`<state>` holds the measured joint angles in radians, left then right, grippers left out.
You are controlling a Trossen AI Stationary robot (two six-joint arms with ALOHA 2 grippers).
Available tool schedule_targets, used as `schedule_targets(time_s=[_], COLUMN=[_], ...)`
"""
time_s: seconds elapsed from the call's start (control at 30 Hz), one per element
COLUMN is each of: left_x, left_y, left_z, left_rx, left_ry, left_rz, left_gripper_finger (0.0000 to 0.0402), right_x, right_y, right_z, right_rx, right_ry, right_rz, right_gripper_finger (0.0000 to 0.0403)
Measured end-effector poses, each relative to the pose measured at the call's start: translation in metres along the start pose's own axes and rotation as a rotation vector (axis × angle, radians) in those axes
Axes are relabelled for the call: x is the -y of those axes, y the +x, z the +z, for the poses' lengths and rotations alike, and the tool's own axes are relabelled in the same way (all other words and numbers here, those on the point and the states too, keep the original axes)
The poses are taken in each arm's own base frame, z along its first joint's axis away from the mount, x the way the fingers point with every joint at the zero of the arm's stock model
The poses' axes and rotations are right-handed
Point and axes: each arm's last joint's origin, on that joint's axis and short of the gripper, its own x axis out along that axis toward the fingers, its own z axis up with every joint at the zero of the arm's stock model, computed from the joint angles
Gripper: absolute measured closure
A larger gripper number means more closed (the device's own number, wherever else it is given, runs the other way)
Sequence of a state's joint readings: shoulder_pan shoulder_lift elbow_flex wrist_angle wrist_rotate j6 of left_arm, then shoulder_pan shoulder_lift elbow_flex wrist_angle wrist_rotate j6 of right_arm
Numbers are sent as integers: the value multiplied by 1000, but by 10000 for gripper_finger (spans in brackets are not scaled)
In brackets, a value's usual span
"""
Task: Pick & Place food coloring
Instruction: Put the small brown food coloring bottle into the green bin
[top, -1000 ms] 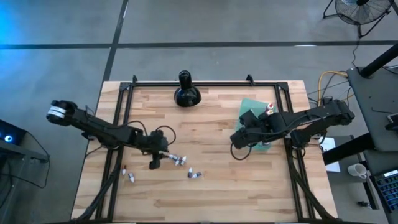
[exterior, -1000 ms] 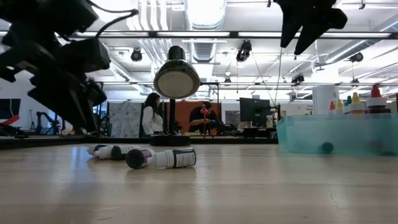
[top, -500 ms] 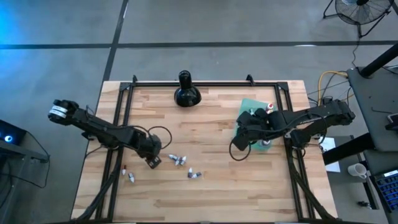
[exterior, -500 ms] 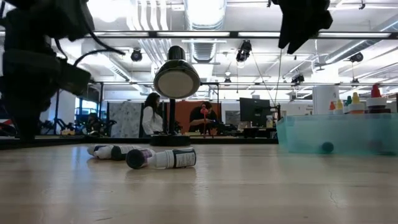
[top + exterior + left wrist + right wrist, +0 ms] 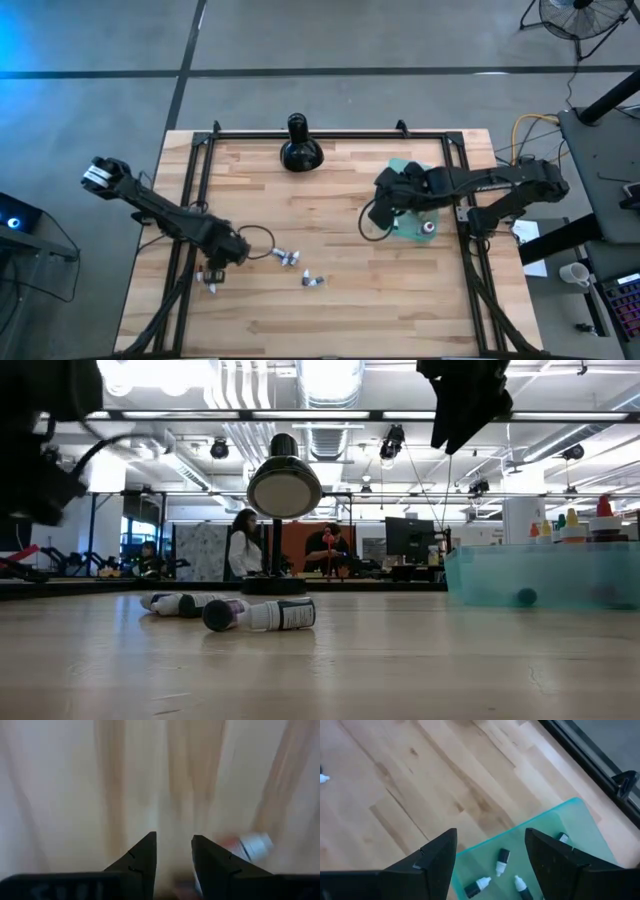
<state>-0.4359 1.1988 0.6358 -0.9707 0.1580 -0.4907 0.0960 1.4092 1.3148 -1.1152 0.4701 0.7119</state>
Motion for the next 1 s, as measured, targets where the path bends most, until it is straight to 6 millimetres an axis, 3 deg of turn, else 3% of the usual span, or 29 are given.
schedule_targets(time_s=[0.13,0.3,0.53,1.0], left_x=[-1,2,5,13], left_y=[4,9,16,32], left_z=[-7,-6,-8,-14], left_rx=[-168,-245,-339,-414], left_ry=[-306,-532,-645,-698], left_rz=[-34,-38,-7,70], left_gripper_finger=[303,303,303,303], right_x=[3,8,10,9], right_y=[2,6,9,9], right_z=[2,6,11,12], right_rx=[-3,-2,19,25], right_ry=[-4,0,-24,-55], right_rz=[-10,-23,-18,-12], right_gripper_finger=[177,177,177,177])
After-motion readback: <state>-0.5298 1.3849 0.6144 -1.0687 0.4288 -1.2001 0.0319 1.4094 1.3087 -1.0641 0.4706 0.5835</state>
